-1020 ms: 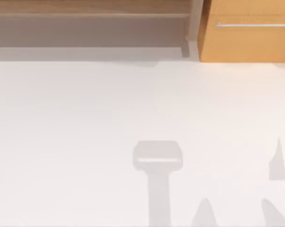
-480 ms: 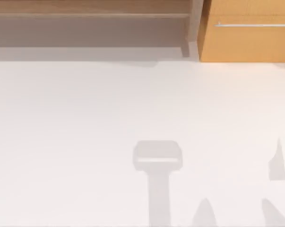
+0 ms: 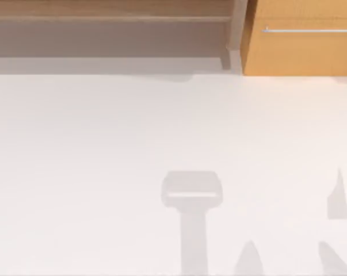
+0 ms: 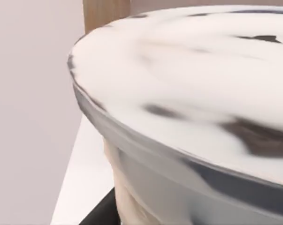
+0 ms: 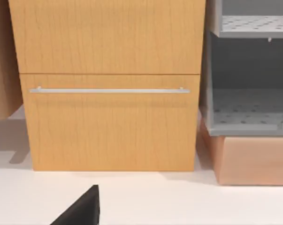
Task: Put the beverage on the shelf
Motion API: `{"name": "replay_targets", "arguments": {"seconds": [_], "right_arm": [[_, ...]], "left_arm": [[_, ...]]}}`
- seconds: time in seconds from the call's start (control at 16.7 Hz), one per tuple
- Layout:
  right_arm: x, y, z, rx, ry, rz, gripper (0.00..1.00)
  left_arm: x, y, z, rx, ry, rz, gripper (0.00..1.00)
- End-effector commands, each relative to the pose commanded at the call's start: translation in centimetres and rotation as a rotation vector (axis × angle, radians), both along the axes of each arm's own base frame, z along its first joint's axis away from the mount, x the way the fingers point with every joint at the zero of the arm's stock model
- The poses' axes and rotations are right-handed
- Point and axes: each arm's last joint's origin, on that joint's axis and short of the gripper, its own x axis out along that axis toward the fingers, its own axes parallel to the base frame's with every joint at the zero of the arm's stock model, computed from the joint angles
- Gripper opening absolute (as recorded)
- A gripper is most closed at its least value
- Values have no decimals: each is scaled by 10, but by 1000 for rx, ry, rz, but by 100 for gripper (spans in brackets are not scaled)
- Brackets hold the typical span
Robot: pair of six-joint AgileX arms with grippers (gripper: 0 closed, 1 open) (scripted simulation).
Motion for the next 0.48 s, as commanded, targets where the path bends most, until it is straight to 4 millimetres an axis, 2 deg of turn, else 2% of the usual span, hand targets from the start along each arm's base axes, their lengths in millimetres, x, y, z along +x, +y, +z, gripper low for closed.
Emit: {"name": "replay_targets", "arguments": {"seconds": [0.24,0.36,0.48], "right_arm": [[0,0,0,0,0,0,100],[0,0,0,0,0,0,100],[0,0,0,0,0,0,100]], "left_arm": [[0,0,0,1,1,0,0],[8,0,15,46,-51,-1,0],[23,-6,41,108,-129,0,0]]}}
